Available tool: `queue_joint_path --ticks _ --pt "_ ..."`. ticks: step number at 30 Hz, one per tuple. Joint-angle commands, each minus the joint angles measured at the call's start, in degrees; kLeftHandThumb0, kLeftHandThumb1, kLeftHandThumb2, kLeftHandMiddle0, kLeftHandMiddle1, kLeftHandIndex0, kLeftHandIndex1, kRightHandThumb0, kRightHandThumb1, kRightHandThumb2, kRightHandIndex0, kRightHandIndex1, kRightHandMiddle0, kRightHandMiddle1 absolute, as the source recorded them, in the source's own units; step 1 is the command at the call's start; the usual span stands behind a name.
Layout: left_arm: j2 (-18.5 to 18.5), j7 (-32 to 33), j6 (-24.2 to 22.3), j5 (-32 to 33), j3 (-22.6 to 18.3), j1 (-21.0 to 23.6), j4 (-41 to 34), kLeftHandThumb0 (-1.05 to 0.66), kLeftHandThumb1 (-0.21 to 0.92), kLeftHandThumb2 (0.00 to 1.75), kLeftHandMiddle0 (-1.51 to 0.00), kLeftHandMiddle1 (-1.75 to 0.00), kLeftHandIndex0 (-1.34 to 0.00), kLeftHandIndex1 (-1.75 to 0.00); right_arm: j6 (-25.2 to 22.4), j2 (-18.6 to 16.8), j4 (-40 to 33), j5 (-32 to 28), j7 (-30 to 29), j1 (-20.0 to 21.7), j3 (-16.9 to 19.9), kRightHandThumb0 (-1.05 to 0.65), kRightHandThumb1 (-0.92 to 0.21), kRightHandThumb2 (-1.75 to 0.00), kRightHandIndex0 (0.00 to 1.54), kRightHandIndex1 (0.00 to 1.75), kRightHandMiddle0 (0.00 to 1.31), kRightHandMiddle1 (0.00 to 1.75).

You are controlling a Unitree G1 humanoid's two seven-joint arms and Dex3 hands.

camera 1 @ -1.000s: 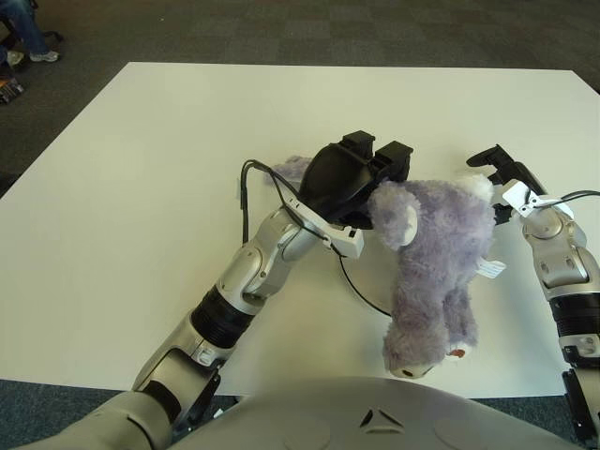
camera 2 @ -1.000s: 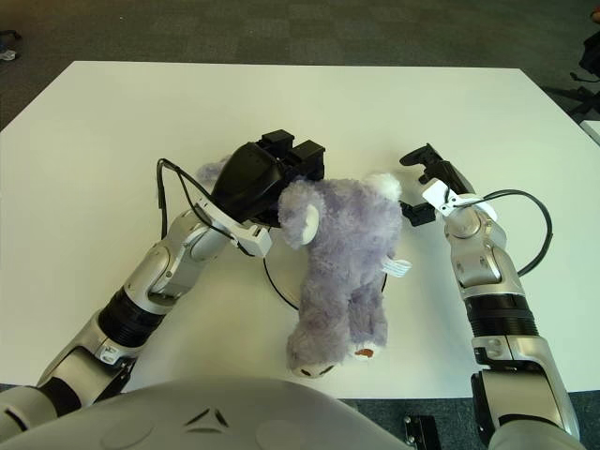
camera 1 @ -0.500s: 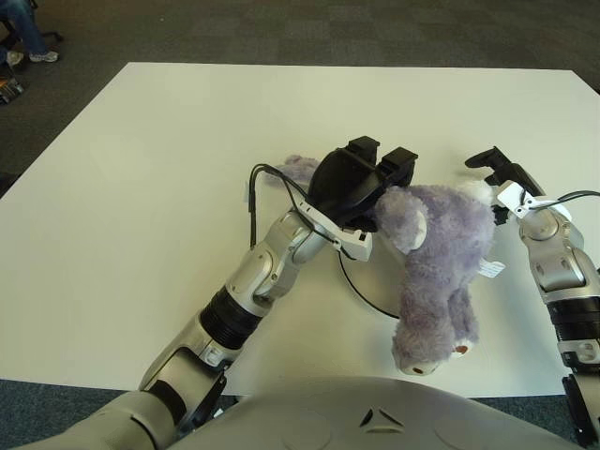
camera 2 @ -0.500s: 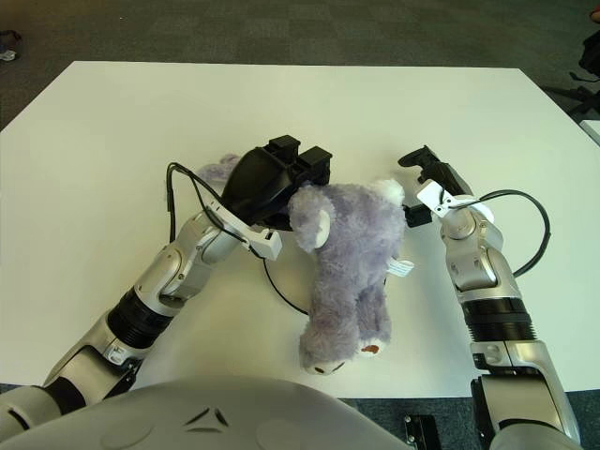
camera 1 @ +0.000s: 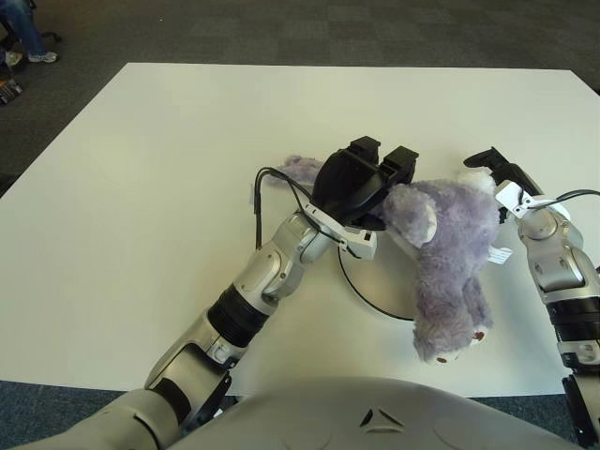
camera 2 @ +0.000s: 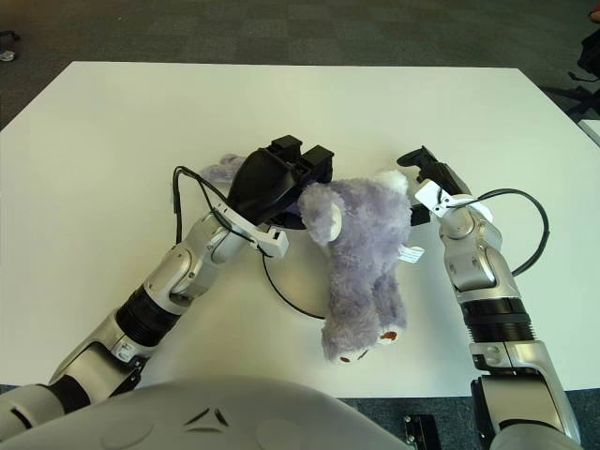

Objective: Put the doll into the plate.

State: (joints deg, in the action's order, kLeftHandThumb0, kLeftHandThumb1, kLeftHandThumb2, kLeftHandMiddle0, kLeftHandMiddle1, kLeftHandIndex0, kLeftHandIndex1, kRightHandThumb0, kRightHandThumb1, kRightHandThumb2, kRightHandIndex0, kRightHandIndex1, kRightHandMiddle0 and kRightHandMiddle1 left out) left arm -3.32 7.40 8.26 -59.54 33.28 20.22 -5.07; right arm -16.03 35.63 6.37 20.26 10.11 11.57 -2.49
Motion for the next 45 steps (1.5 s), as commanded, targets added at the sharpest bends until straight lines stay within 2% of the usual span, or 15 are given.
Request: queue_joint_path --ticks 1,7,13,19,27,42,44,45 --pt "-0.3 2.3 0.7 -0.3 0.2 1.5 2.4 0.0 0.18 1.37 -0.83 -1.43 -0.53 -1.75 -0.1 -0.4 3.2 -0.1 3.0 -1.7 -1.9 -0.42 -0.34 -1.02 0.05 0.97 0.0 0.94" --pt "-0.3 3.7 0.9 -0.3 0.5 2.0 3.7 0.0 0.15 1.48 -0.78 -1.63 -0.51 -1.75 0.3 -0.3 4.0 -0.2 3.2 -1.5 -2.0 -0.41 -0.33 -1.03 0.05 0.94 0.0 0.92" --pt "-0.3 4.4 0.7 -0.5 0.9 2.2 4.3 0.0 0.1 1.57 -0.79 -1.73 -0.53 -1.75 0.8 -0.5 4.7 -0.5 3.2 -1.2 -1.8 -0.42 -0.33 -1.03 0.05 0.93 0.0 0.92" --pt "-0.4 5.1 0.7 -0.8 1.2 2.4 5.0 0.0 0.15 1.52 -0.76 -1.74 -0.49 -1.75 1.1 -0.7 5.4 -0.4 3.1 -0.9 -1.8 -0.4 -0.33 -1.03 0.05 0.92 0.0 0.95" --pt "-0.3 6.0 0.7 -0.8 1.7 2.9 6.1 0.0 0.07 1.61 -0.81 -1.75 -0.55 -1.75 1.5 -0.8 6.0 -0.6 2.9 -0.8 -1.6 -0.4 -0.33 -1.03 0.06 0.93 0.0 0.98" --pt "-0.4 7.5 1.6 0.0 2.6 2.6 7.3 0.0 0.12 1.56 -0.78 -1.75 -0.51 -1.75 0.7 -1.0 4.3 -0.6 3.1 -1.2 -1.5 -0.44 -0.31 -1.02 0.06 1.1 0.0 1.05" --pt "-0.5 7.8 2.1 0.4 2.6 2.5 7.2 0.0 0.12 1.55 -0.78 -1.75 -0.53 -1.7 0.6 -1.0 4.1 -0.5 3.1 -1.3 -1.5 -0.45 -0.32 -1.02 0.06 1.11 0.0 1.05" --pt "-0.5 7.9 2.3 0.5 2.6 2.5 7.1 0.0 0.15 1.51 -0.73 -1.75 -0.53 -1.71 0.6 -1.0 4.0 -0.4 3.1 -1.3 -1.5 -0.46 -0.33 -1.01 0.06 1.11 0.0 1.05"
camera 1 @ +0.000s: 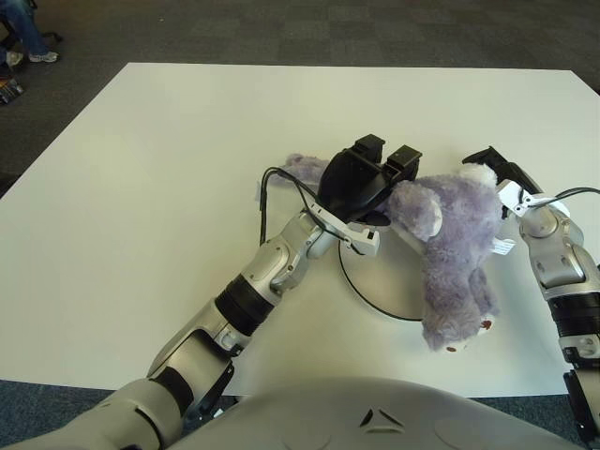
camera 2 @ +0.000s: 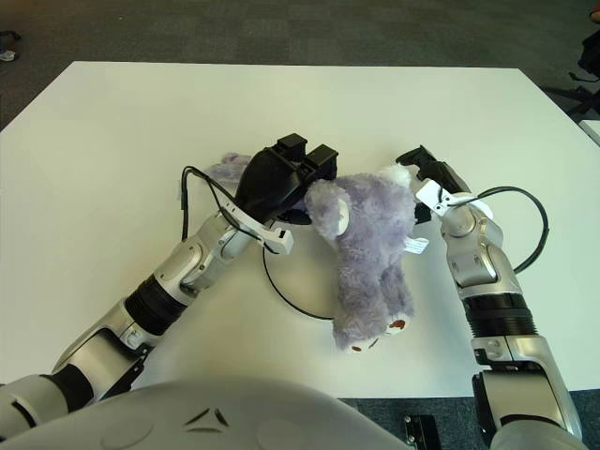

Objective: Put the doll into the plate.

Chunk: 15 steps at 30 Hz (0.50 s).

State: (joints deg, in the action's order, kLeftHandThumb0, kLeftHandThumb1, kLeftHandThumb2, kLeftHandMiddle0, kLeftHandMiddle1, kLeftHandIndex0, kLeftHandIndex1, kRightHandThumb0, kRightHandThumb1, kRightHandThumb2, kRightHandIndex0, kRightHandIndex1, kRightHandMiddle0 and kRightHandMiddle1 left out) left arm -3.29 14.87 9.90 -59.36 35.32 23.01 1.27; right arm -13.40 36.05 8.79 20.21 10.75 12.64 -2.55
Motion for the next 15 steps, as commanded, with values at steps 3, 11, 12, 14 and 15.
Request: queue_joint_path --ticks 3,11,12,14,15 --pt "-0.8 0.4 1.8 1.5 0.5 -0.5 0.6 0.0 0.27 1.37 -0.57 -1.75 -0.49 -1.73 -2.2 -1.2 1.6 0.1 2.5 -2.3 -1.8 -0.47 -0.36 -1.0 0.07 1.11 0.0 1.04" --pt "-1.4 -1.5 3.3 4.2 0.1 -1.2 -1.0 -0.01 0.44 1.18 -0.42 -1.75 -0.4 -1.74 -1.6 -1.2 4.6 0.6 2.4 -1.0 -2.3 -0.54 -0.46 -0.9 0.1 1.07 0.0 1.01" --pt "-1.7 -2.2 3.6 4.7 0.1 -1.6 -1.7 -0.01 0.44 1.17 -0.41 -1.75 -0.39 -1.74 -1.4 -1.3 4.8 0.5 2.3 -0.9 -2.2 -0.55 -0.46 -0.9 0.1 1.07 0.0 1.01" --pt "-2.2 -3.3 3.9 5.3 0.1 -2.3 -2.9 -0.01 0.53 1.07 -0.35 -1.75 -0.34 -1.74 -1.3 -1.4 5.2 0.2 2.1 -0.9 -2.0 -0.56 -0.47 -0.88 0.11 1.1 0.0 1.04" --pt "-2.4 -3.7 4.0 5.5 0.1 -2.4 -3.3 -0.01 0.56 1.03 -0.33 -1.75 -0.32 -1.74 -1.2 -1.5 5.3 0.1 2.1 -0.8 -1.9 -0.56 -0.47 -0.88 0.11 1.1 0.0 1.05"
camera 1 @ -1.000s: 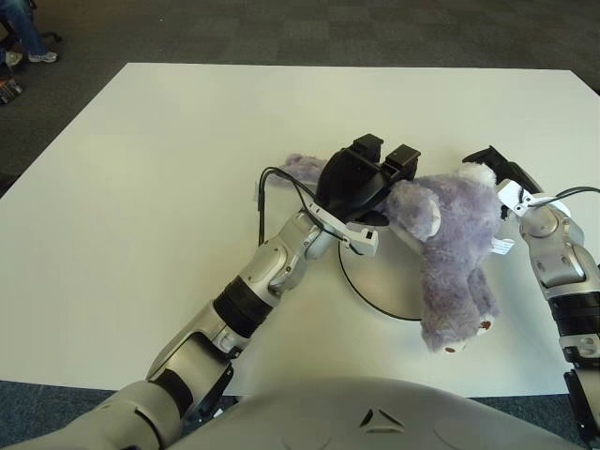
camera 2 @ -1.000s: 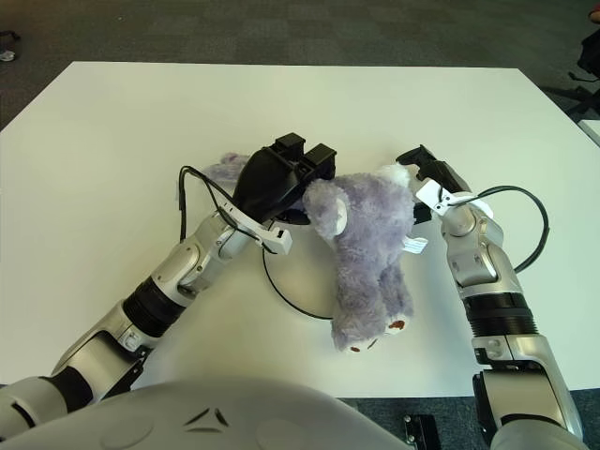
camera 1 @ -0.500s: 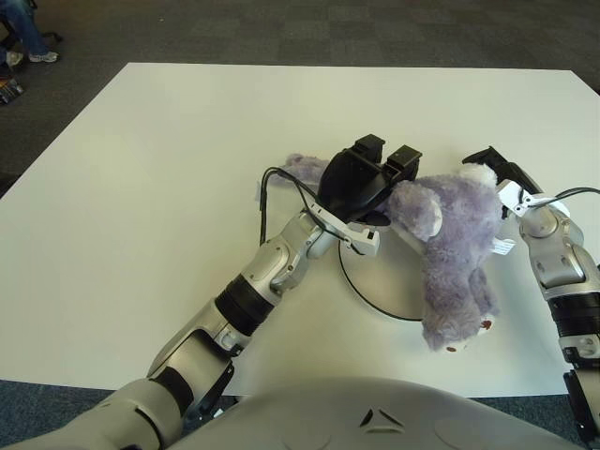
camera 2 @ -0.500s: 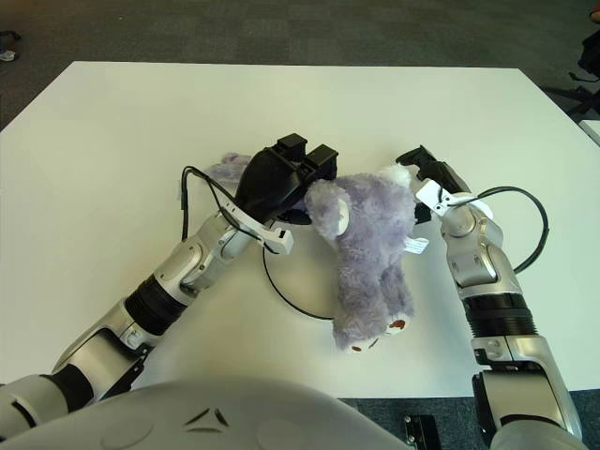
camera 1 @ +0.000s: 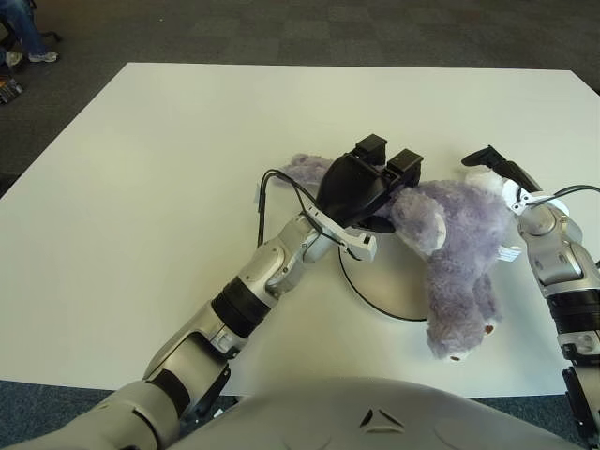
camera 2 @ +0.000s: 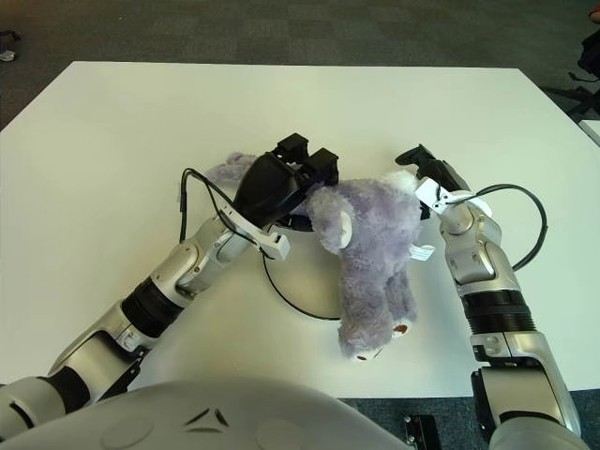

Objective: Put the doll into the plate.

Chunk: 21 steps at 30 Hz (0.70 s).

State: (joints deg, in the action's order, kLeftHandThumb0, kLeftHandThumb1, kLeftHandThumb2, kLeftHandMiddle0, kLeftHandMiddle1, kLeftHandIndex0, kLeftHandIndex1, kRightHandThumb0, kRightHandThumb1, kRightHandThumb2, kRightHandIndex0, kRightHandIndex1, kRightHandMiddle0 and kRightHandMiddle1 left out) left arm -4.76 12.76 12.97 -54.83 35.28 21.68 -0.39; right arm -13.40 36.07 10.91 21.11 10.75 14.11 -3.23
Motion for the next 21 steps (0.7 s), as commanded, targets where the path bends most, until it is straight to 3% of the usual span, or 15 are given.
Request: queue_joint_path --ticks 1,2,4,6,9,13,21 --pt "-1.0 -1.8 1.0 1.1 0.2 -1.2 -1.8 -0.01 0.61 0.97 -0.3 -1.75 -0.29 -1.73 -1.2 -1.5 3.2 -0.8 2.0 -2.3 -1.2 -0.56 -0.46 -0.87 0.12 1.12 0.0 1.07" --pt "-1.4 -2.8 1.1 1.3 0.3 -1.4 -2.5 -0.01 0.64 0.93 -0.28 -1.75 -0.27 -1.73 -1.1 -1.6 3.7 -0.8 2.0 -2.1 -1.2 -0.55 -0.46 -0.87 0.12 1.12 0.0 1.08" --pt "-2.0 -4.5 1.4 1.8 0.5 -1.7 -3.6 0.22 0.5 1.09 -0.42 -1.75 -0.15 -1.54 -0.9 -1.6 4.3 -0.8 1.9 -1.9 -1.2 -0.5 -0.41 -0.93 0.12 1.17 0.0 1.12" --pt "-2.6 -6.9 1.5 3.0 0.4 -2.3 -5.1 -0.27 0.64 0.88 -0.5 -1.75 -0.08 -1.45 -0.6 -1.7 4.6 -1.0 1.9 -1.7 -1.0 -0.44 -0.36 -0.99 0.12 1.21 0.0 1.16" --pt "-3.6 -10.8 1.5 5.0 0.3 -3.2 -7.5 -0.72 0.83 0.68 -0.36 -1.62 -0.02 -1.25 0.2 -2.0 5.2 -1.8 2.0 -1.6 -0.5 -0.32 -0.28 -1.09 0.12 1.31 0.0 1.23" --pt "-4.8 -15.1 1.5 7.6 -0.3 -3.7 -9.7 -0.93 0.9 0.66 -0.22 -1.36 0.0 -1.05 2.3 -2.4 6.5 -3.7 2.9 -1.5 0.8 -0.18 -0.22 -1.21 0.1 1.39 0.0 1.29" --pt "-5.7 -21.7 0.1 10.2 -1.0 -3.8 -12.0 -1.01 0.92 0.71 -0.1 -0.86 0.0 -0.78 7.4 -2.1 9.9 -5.2 2.8 -1.4 1.6 -0.02 -0.18 -1.33 0.09 1.42 0.0 1.36"
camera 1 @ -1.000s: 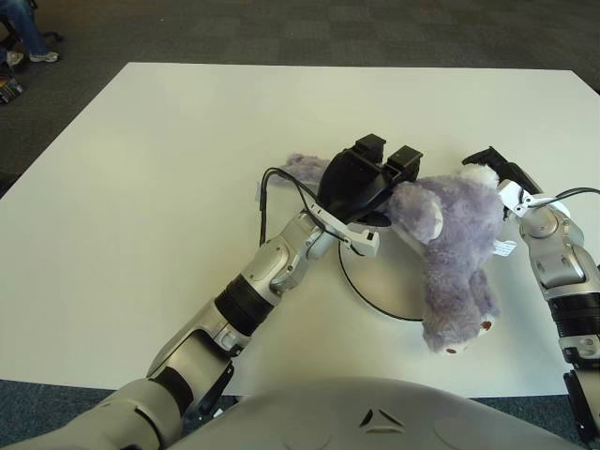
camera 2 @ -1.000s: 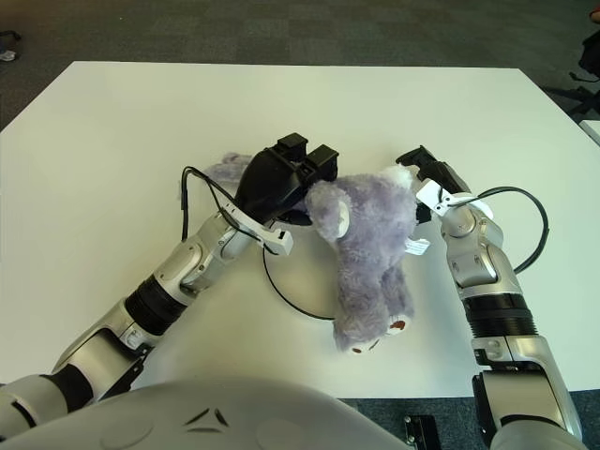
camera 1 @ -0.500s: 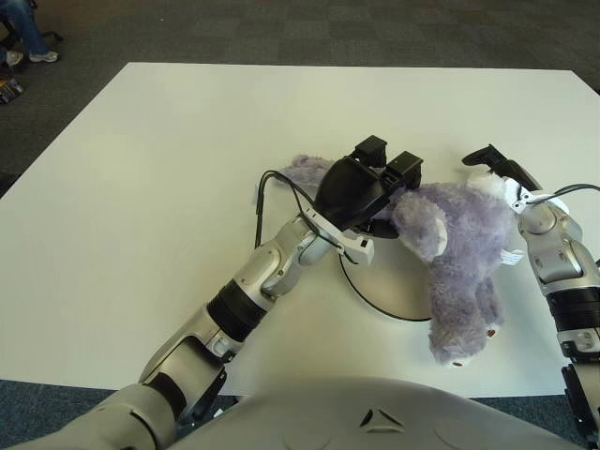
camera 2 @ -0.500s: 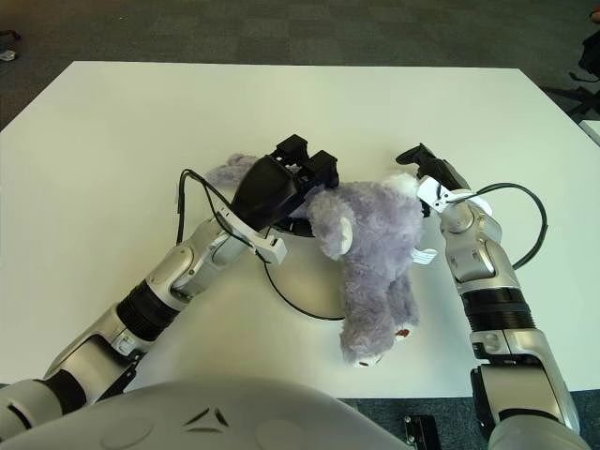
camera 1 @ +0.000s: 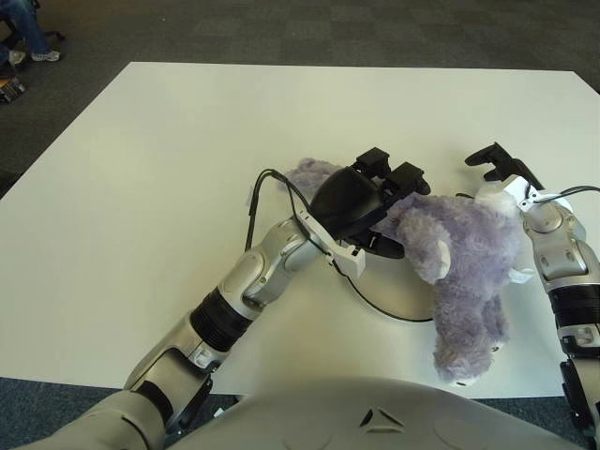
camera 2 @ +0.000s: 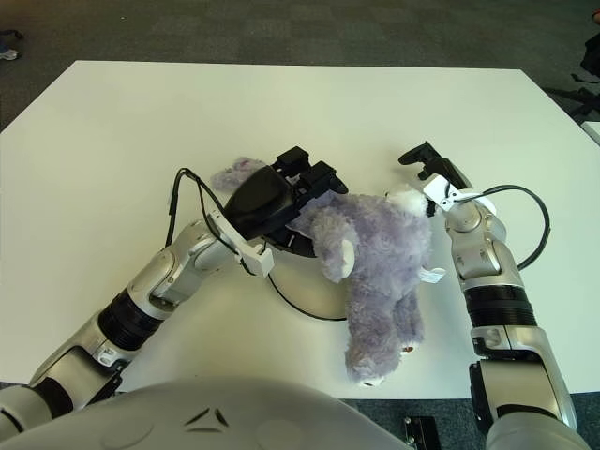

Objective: Put the doll into the plate.

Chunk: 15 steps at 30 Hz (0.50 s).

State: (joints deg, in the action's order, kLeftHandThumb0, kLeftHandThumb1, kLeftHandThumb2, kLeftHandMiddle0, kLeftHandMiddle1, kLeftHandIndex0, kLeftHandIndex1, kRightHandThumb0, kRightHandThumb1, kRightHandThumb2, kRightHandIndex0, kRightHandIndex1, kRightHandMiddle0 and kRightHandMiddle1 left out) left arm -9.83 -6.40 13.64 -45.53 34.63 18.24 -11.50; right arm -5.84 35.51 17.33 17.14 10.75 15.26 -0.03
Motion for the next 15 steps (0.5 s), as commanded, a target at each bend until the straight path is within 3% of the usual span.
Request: queue_joint_path --ticks 1,10,15 --pt "-0.7 -3.0 -0.7 1.1 -0.5 -0.3 -1.1 -1.01 0.92 0.72 -0.09 -0.83 0.0 -0.74 0.4 -1.5 4.1 -1.2 2.6 -2.4 -1.6 -0.01 -0.18 -1.34 0.09 1.42 0.0 1.36" --pt "-0.8 -4.1 -0.1 2.8 -1.9 -1.1 -1.5 -0.99 0.92 0.75 -0.13 -0.56 0.0 -0.5 5.3 -1.0 8.1 0.5 1.0 -1.2 -2.5 -0.08 -0.25 -1.3 0.14 1.52 0.0 1.41" --pt "-0.6 -3.3 0.2 2.6 -2.1 -1.4 -1.3 -0.98 0.92 0.76 -0.15 -0.51 0.0 -0.43 6.8 -0.9 9.8 1.2 0.3 -0.7 -3.0 -0.16 -0.28 -1.25 0.13 1.47 0.0 1.38"
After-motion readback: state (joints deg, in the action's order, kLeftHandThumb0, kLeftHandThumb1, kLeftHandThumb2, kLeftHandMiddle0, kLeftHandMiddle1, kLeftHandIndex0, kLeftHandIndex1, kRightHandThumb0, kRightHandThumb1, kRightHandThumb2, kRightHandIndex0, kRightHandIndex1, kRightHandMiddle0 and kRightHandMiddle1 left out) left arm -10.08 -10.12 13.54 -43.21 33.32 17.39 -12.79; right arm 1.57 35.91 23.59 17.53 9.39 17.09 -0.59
